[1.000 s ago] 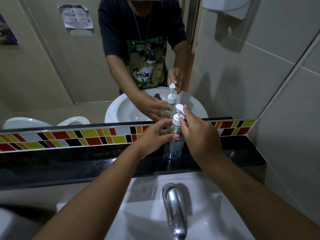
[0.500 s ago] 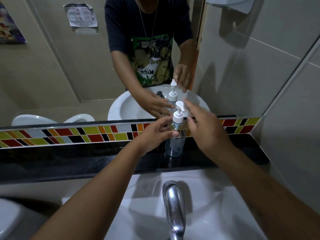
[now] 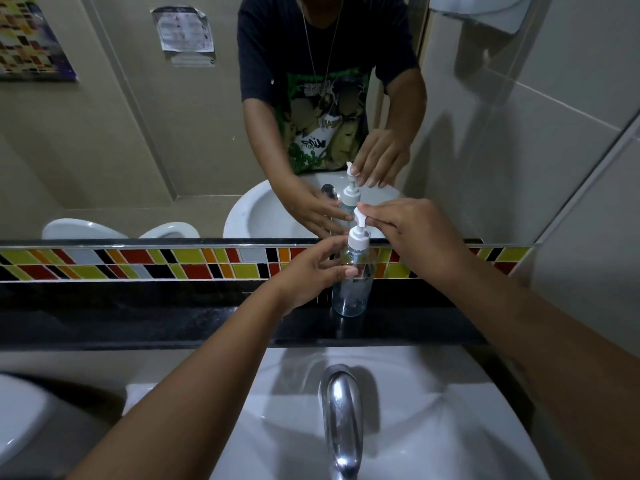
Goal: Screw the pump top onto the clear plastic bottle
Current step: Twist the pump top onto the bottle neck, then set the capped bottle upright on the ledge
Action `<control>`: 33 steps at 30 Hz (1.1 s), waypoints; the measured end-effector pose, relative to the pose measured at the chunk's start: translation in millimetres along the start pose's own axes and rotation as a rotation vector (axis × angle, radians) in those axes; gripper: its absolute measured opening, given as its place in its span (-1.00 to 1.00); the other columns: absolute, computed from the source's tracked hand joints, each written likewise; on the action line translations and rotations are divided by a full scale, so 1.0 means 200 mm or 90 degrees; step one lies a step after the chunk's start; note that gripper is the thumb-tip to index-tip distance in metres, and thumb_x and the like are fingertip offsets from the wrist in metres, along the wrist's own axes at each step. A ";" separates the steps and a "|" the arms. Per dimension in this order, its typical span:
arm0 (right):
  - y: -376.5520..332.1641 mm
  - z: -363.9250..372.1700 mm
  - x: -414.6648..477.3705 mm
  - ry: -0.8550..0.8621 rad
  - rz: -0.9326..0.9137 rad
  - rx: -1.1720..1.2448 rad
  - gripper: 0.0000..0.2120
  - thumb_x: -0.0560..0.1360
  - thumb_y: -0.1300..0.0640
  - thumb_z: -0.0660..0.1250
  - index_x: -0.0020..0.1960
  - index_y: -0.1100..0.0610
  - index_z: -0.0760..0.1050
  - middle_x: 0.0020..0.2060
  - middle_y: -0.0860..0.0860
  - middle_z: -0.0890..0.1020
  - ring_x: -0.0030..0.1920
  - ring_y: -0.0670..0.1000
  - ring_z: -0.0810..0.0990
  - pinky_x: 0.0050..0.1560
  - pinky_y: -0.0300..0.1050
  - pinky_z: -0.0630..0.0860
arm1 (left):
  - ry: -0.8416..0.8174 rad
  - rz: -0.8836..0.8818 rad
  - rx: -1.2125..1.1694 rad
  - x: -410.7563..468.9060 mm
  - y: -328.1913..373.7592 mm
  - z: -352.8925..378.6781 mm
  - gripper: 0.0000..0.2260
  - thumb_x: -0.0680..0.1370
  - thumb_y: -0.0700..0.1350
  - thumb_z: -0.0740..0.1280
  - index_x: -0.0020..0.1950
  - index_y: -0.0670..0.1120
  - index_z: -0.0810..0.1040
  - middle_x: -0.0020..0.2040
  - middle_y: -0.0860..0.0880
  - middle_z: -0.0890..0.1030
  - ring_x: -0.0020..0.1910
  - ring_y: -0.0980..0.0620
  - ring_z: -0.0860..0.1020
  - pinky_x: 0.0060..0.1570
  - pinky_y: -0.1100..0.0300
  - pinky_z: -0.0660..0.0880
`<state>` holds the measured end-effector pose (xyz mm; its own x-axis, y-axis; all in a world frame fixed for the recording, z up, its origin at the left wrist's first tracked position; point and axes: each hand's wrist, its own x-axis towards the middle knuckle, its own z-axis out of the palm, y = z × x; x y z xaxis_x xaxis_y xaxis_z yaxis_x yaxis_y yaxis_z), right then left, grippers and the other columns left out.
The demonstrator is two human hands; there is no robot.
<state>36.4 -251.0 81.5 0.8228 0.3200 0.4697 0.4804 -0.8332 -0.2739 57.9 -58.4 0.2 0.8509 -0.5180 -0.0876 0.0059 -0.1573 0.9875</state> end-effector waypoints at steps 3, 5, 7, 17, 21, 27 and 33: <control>-0.01 0.03 -0.01 0.033 -0.008 0.000 -0.70 0.54 0.25 0.32 0.26 0.21 0.55 0.06 0.24 0.69 0.03 0.22 0.65 0.01 0.12 0.58 | 0.000 -0.003 -0.002 -0.01 0.01 0.00 -0.49 0.60 -0.20 0.40 0.52 0.06 0.39 0.49 0.10 0.45 0.48 0.03 0.40 0.43 0.00 0.41; -0.01 0.04 -0.02 0.054 0.011 0.038 -0.70 0.53 0.28 0.32 0.25 0.22 0.56 0.05 0.25 0.69 0.02 0.22 0.65 0.01 0.12 0.59 | 0.001 -0.005 -0.003 -0.01 0.02 0.00 -0.50 0.61 -0.21 0.39 0.51 0.07 0.39 0.44 0.12 0.46 0.44 0.06 0.41 0.38 0.07 0.43; -0.01 0.04 -0.02 0.062 0.048 0.083 -0.71 0.53 0.28 0.33 0.24 0.18 0.57 0.07 0.22 0.69 0.04 0.17 0.66 0.05 0.08 0.59 | 0.004 -0.013 -0.001 -0.01 0.03 0.00 -0.49 0.60 -0.19 0.40 0.52 0.08 0.38 0.45 0.12 0.45 0.45 0.05 0.41 0.41 0.01 0.41; 0.02 0.09 -0.15 0.053 0.258 0.410 -0.53 0.56 0.14 0.32 0.42 -0.12 0.36 0.10 -0.05 0.66 0.11 -0.13 0.61 0.19 -0.20 0.50 | 0.031 -0.018 0.024 -0.04 0.06 0.03 -0.38 0.58 -0.13 0.43 0.60 0.09 0.28 0.51 0.03 0.44 0.39 0.03 0.49 0.41 -0.02 0.41; 0.09 0.23 -0.31 0.005 0.399 0.575 -0.42 0.49 0.14 0.40 0.46 -0.02 0.32 0.28 0.04 0.56 0.18 -0.07 0.58 0.27 -0.02 0.49 | 0.084 -0.042 0.048 -0.07 0.00 0.00 -0.14 0.36 0.17 0.54 0.59 0.15 0.25 0.49 0.01 0.47 0.40 -0.04 0.52 0.42 -0.15 0.41; 0.14 0.41 -0.43 -0.153 0.452 0.567 -0.16 0.35 0.18 0.54 0.51 -0.02 0.20 0.39 0.02 0.44 0.33 0.09 0.45 0.32 0.11 0.43 | 0.120 -0.113 0.097 -0.14 -0.23 0.08 -0.13 0.36 -0.13 0.63 0.58 0.09 0.29 0.49 0.00 0.46 0.35 -0.03 0.47 0.25 0.05 0.52; 0.12 0.55 -0.46 -0.119 0.470 0.472 -0.41 0.40 0.23 0.49 0.38 0.04 0.40 0.21 -0.04 0.53 0.13 0.05 0.52 -0.02 -0.14 0.49 | 0.232 -0.048 0.246 -0.14 -0.35 0.14 -0.38 0.40 -0.07 0.61 0.43 0.06 0.49 0.24 0.15 0.59 0.24 0.04 0.42 0.24 0.14 0.42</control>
<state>4.9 -251.2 -60.9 0.9893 -0.0355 -0.1413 -0.1440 -0.3862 -0.9111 18.9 -57.4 -70.9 0.9833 -0.1780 -0.0373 -0.0610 -0.5162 0.8543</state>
